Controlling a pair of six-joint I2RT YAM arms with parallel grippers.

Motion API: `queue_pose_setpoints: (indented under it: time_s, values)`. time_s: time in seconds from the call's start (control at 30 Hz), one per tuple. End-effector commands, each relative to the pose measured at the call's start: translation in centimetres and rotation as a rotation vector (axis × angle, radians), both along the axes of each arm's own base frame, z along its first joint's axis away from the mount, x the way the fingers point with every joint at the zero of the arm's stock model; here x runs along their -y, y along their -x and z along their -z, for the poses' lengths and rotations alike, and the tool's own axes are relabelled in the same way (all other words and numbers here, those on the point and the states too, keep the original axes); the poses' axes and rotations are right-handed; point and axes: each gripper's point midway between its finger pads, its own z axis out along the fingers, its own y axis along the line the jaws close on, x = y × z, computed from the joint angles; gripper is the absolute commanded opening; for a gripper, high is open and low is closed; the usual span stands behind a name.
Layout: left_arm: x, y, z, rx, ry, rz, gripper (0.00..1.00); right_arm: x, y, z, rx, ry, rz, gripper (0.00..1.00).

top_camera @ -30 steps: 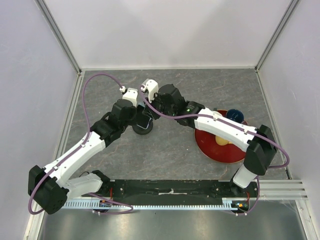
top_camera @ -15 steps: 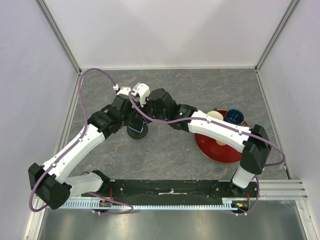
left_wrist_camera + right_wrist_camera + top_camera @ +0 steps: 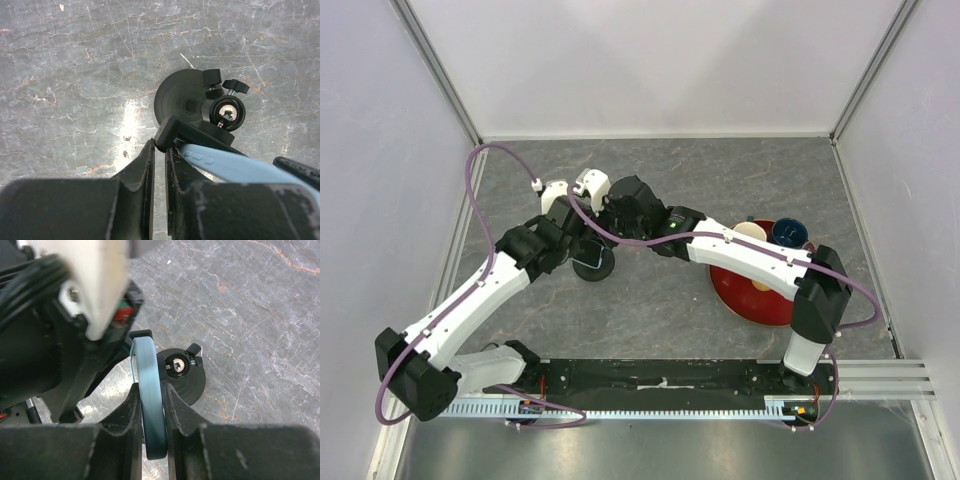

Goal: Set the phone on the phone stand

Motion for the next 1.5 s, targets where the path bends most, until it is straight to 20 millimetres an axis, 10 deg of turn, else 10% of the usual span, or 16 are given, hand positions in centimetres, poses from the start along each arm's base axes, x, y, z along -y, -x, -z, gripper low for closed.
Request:
queue_pose_setpoints:
  time_s: [0.0,0.43,0.63,0.93,1.1,1.27,1.47]
  values:
    - [-5.1,3.1,-2.2,0.127,0.008,-0.22,0.02,11.0,-9.1,2.6,0.138,0.305,0.52,0.0]
    - [-4.5,5.1,-1.4,0.019,0.065,-0.221,0.02,10.0,-8.9,3.6,0.162,0.31,0.426,0.0]
    - [-4.1,6.8,-2.1,0.003,0.118,-0.139,0.42,8.0,-7.7,4.2,0.108,0.254,0.288,0.0]
    - [-5.1,9.6,-2.6,0.016,0.184,-0.127,0.54,7.6,-7.4,4.7,0.048,0.194,0.21,0.0]
    - [-1.3,7.8,-4.4,0.13,0.302,0.086,0.59,8.0,-7.7,4.4,0.021,0.164,0.204,0.0]
    - [2.1,5.6,-5.3,0.165,0.335,0.243,0.67,9.0,-7.9,3.7,0.024,0.162,0.24,0.45]
    - [4.4,1.8,-8.2,0.249,0.32,0.318,0.7,10.3,-7.8,1.9,0.03,0.119,0.271,0.64]
